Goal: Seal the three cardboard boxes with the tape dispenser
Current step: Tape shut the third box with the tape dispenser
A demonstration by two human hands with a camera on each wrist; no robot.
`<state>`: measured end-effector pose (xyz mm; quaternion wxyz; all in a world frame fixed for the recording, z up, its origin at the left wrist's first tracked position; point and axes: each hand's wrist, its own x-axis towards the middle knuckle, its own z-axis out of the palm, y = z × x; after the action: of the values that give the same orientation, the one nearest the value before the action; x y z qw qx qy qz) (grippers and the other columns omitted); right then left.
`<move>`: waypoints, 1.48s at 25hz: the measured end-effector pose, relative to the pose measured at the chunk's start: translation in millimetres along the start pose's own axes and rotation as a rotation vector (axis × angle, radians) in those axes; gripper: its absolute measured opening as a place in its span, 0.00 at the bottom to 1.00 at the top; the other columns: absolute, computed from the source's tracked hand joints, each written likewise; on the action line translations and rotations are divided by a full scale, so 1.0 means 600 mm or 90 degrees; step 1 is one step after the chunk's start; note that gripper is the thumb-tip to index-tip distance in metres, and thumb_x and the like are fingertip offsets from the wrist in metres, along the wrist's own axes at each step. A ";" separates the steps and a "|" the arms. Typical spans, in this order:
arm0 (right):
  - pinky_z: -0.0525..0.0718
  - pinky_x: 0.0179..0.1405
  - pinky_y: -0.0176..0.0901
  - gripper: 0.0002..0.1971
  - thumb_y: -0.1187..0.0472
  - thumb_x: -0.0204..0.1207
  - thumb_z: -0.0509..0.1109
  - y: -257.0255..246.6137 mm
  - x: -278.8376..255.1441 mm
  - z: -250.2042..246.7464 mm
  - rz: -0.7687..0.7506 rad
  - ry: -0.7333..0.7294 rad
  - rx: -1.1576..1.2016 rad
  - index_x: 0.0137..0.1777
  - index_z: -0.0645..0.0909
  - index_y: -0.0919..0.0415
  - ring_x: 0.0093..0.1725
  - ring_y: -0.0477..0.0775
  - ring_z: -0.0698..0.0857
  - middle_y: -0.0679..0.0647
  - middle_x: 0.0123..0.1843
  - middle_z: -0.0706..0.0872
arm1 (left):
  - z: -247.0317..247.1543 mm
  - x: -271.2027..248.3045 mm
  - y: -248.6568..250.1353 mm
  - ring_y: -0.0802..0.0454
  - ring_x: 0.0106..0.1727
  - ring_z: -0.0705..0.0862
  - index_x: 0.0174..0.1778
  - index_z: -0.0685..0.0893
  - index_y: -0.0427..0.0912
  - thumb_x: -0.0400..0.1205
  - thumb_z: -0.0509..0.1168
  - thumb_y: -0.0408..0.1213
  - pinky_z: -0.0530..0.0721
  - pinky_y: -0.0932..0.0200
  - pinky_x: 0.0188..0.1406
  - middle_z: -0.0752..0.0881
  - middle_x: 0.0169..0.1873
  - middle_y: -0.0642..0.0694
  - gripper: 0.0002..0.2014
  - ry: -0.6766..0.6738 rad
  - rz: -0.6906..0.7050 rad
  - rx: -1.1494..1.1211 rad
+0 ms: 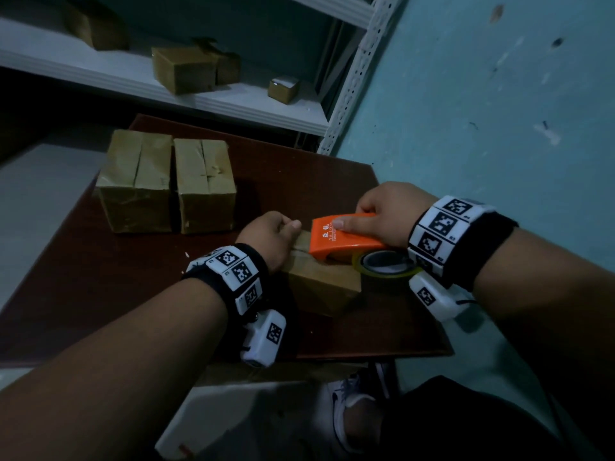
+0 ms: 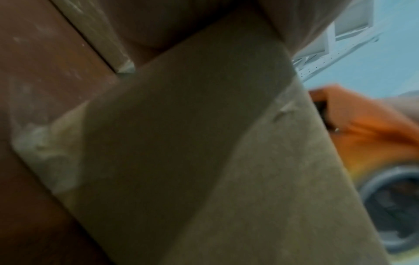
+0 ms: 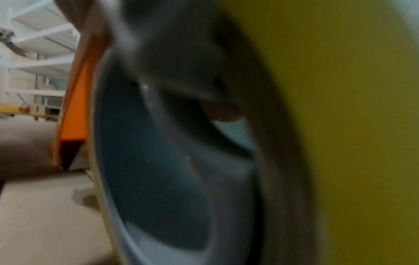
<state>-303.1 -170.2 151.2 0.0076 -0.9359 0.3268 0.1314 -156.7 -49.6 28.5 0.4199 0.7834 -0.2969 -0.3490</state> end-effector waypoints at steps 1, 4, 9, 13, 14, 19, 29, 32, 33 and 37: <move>0.85 0.47 0.51 0.29 0.24 0.78 0.63 0.008 -0.004 0.001 0.003 -0.005 -0.001 0.42 0.87 0.50 0.44 0.51 0.86 0.51 0.41 0.86 | 0.001 0.000 0.000 0.49 0.54 0.85 0.58 0.83 0.52 0.91 0.61 0.55 0.85 0.45 0.58 0.86 0.51 0.49 0.13 0.002 0.003 0.014; 0.84 0.46 0.49 0.28 0.24 0.78 0.64 0.032 -0.016 0.010 0.020 -0.006 0.021 0.44 0.87 0.48 0.44 0.50 0.86 0.49 0.41 0.87 | 0.003 -0.003 -0.003 0.48 0.55 0.85 0.57 0.83 0.52 0.89 0.64 0.59 0.86 0.44 0.60 0.87 0.51 0.50 0.14 0.000 0.011 0.009; 0.83 0.47 0.49 0.27 0.22 0.75 0.64 0.050 -0.024 0.029 0.032 0.003 0.041 0.45 0.86 0.45 0.44 0.47 0.85 0.46 0.42 0.86 | 0.006 -0.014 -0.003 0.52 0.51 0.86 0.52 0.82 0.56 0.72 0.82 0.62 0.86 0.52 0.45 0.87 0.50 0.53 0.22 -0.023 -0.002 -0.039; 0.84 0.49 0.49 0.27 0.22 0.75 0.63 0.071 -0.029 0.038 0.044 -0.004 0.045 0.47 0.86 0.44 0.45 0.47 0.85 0.45 0.43 0.86 | 0.004 -0.012 0.004 0.52 0.52 0.84 0.52 0.80 0.57 0.71 0.84 0.58 0.84 0.53 0.44 0.84 0.51 0.52 0.23 -0.033 -0.023 -0.020; 0.83 0.47 0.48 0.26 0.22 0.75 0.63 0.076 -0.031 0.039 0.049 -0.008 0.044 0.47 0.86 0.43 0.45 0.46 0.85 0.45 0.43 0.86 | 0.003 -0.012 0.005 0.52 0.52 0.84 0.52 0.79 0.57 0.71 0.84 0.58 0.85 0.53 0.44 0.84 0.52 0.53 0.23 -0.033 -0.023 -0.017; 0.81 0.45 0.47 0.25 0.22 0.75 0.63 0.092 -0.042 0.053 0.057 0.002 0.049 0.46 0.85 0.43 0.43 0.44 0.84 0.44 0.42 0.86 | 0.005 -0.009 0.002 0.52 0.52 0.83 0.54 0.81 0.56 0.71 0.83 0.60 0.83 0.53 0.44 0.84 0.52 0.52 0.25 -0.020 -0.010 0.007; 0.85 0.50 0.51 0.26 0.24 0.78 0.61 0.087 -0.041 0.075 0.036 0.051 0.076 0.46 0.84 0.46 0.44 0.48 0.84 0.45 0.42 0.85 | 0.017 -0.005 0.051 0.39 0.81 0.73 0.73 0.82 0.55 0.92 0.57 0.51 0.62 0.28 0.85 0.78 0.77 0.47 0.17 0.018 0.200 0.392; 0.86 0.52 0.53 0.26 0.24 0.79 0.61 0.079 -0.036 0.089 0.024 0.076 0.093 0.47 0.83 0.46 0.45 0.50 0.85 0.47 0.43 0.86 | 0.050 -0.010 0.047 0.39 0.91 0.56 0.79 0.76 0.54 0.90 0.55 0.55 0.44 0.19 0.85 0.71 0.85 0.50 0.22 -0.030 0.182 0.544; 0.86 0.52 0.53 0.26 0.24 0.79 0.61 0.079 -0.035 0.091 0.022 0.081 0.097 0.47 0.83 0.46 0.46 0.50 0.85 0.47 0.44 0.86 | 0.056 -0.009 0.042 0.38 0.92 0.54 0.79 0.75 0.54 0.90 0.51 0.59 0.42 0.17 0.83 0.71 0.85 0.50 0.24 -0.037 0.178 0.576; 0.86 0.52 0.52 0.26 0.24 0.79 0.62 0.099 -0.043 0.093 0.023 0.076 0.114 0.48 0.84 0.46 0.45 0.48 0.85 0.45 0.43 0.86 | 0.058 -0.015 0.038 0.36 0.85 0.67 0.73 0.77 0.53 0.89 0.40 0.65 0.52 0.17 0.83 0.79 0.76 0.44 0.30 -0.025 0.170 0.617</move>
<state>-372.4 -195.5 107.8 0.0689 -0.9316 0.3540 0.0459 -193.7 -69.3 37.0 0.0434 0.8368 -0.5303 -0.1292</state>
